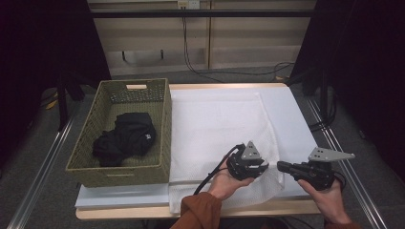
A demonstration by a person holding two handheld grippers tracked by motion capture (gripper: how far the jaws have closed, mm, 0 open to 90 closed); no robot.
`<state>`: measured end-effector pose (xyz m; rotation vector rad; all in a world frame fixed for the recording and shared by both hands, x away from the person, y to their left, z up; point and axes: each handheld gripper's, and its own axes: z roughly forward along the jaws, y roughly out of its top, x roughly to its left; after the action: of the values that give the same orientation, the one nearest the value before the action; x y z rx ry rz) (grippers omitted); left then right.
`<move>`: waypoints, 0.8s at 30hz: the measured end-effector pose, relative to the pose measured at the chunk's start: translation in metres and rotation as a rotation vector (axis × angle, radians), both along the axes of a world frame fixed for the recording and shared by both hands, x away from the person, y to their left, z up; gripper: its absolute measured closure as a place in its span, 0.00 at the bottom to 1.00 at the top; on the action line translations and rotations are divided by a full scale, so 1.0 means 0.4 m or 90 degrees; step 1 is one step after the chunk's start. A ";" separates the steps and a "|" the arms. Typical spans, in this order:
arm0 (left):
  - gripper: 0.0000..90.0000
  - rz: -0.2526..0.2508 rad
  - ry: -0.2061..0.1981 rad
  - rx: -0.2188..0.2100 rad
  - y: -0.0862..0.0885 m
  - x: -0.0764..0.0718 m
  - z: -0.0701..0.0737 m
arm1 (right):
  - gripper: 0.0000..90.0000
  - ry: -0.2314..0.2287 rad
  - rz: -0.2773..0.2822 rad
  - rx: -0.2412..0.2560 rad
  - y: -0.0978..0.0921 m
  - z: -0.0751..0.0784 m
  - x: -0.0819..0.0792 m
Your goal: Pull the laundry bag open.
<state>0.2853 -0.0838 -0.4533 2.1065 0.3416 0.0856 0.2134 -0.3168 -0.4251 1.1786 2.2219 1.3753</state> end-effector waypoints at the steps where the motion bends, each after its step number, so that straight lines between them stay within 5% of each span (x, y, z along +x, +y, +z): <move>1: 0.79 -0.002 0.005 -0.002 0.000 0.003 -0.003 | 0.98 -0.001 0.002 0.000 0.001 0.000 0.000; 8: 0.74 -0.012 0.006 0.005 -0.010 0.007 -0.013 | 0.98 0.001 -0.002 0.003 -0.002 -0.001 -0.005; 11: 0.73 -0.016 0.019 -0.015 -0.009 0.010 -0.018 | 0.98 -0.001 -0.006 0.003 -0.006 -0.001 -0.008; 19: 0.80 -0.034 0.008 0.001 -0.007 0.005 -0.016 | 0.98 0.002 -0.006 0.003 -0.004 0.000 -0.012; 23: 0.85 -0.047 0.012 -0.031 -0.004 0.002 -0.011 | 0.98 0.004 -0.004 0.002 -0.005 -0.004 -0.007; 24: 0.85 -0.043 0.008 -0.018 -0.005 0.000 -0.008 | 0.98 0.004 -0.004 0.002 -0.005 -0.005 -0.005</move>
<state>0.2855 -0.0856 -0.4565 2.0896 0.2773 0.0286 0.2113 -0.3186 -0.4271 1.1912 2.2201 1.3751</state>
